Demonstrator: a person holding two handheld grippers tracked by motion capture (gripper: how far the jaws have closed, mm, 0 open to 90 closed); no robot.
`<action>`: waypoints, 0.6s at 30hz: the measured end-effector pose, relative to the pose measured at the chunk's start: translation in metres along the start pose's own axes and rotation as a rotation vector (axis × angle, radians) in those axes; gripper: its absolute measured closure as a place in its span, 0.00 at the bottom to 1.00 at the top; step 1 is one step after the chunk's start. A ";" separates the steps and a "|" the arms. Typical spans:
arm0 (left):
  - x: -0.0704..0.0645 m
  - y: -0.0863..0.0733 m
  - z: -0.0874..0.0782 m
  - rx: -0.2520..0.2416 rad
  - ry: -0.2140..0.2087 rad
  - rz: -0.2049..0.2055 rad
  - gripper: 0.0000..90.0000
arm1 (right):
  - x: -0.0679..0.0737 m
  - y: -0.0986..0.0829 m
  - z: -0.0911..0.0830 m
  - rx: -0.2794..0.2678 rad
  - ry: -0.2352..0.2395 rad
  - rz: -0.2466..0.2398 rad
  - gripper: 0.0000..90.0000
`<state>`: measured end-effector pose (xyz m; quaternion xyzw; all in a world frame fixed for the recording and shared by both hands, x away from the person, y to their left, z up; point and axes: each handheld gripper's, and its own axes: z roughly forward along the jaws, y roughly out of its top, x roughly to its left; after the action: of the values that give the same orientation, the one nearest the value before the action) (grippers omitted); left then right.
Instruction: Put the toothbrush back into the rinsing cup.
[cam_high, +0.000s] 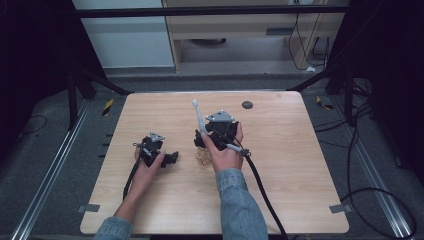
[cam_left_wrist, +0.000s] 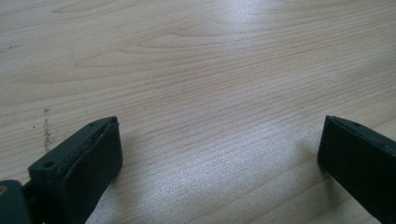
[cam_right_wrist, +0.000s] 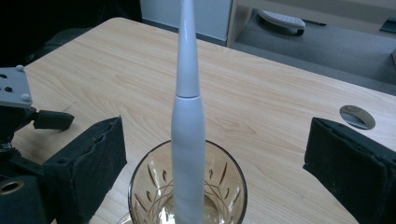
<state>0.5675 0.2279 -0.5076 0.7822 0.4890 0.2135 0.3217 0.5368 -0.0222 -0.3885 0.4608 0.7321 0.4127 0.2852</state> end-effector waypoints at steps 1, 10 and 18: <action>0.000 0.000 0.000 0.000 0.000 0.000 0.00 | -0.001 0.000 -0.001 -0.001 0.000 0.001 0.07; 0.000 0.000 0.000 -0.001 0.000 0.000 0.00 | -0.015 -0.006 -0.013 -0.003 -0.019 0.003 0.07; 0.000 0.000 0.000 0.000 0.000 -0.001 0.00 | -0.034 -0.017 -0.024 -0.001 -0.042 0.026 0.08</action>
<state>0.5675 0.2278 -0.5076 0.7819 0.4894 0.2135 0.3218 0.5240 -0.0653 -0.3897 0.4785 0.7196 0.4073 0.2954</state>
